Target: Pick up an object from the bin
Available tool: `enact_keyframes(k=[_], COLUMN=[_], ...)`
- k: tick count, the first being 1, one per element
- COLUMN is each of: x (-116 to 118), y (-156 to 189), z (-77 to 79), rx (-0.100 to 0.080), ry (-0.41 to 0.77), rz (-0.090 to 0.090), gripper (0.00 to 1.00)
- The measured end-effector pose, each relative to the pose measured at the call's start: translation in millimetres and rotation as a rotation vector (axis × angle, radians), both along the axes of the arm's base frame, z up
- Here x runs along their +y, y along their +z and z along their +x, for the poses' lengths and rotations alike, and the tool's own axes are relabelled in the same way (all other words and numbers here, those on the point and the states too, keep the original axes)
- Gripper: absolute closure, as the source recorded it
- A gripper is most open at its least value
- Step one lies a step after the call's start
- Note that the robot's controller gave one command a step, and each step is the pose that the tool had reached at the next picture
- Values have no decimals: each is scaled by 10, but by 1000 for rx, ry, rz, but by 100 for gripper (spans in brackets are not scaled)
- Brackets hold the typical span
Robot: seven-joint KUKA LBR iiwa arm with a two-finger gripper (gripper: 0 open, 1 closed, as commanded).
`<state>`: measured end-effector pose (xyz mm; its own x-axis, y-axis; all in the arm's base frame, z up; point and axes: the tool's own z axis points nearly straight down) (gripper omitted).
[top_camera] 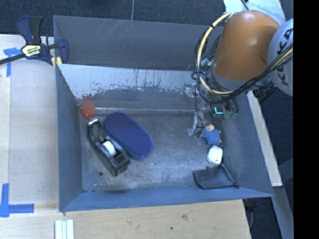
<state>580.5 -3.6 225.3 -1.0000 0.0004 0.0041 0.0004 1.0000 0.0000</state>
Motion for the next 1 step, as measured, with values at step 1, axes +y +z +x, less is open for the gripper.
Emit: enact_keyframes(k=[1], x=[-1000], y=[-778], z=[-401], rx=[0], ry=[-27], rz=[-3], gripper=[0])
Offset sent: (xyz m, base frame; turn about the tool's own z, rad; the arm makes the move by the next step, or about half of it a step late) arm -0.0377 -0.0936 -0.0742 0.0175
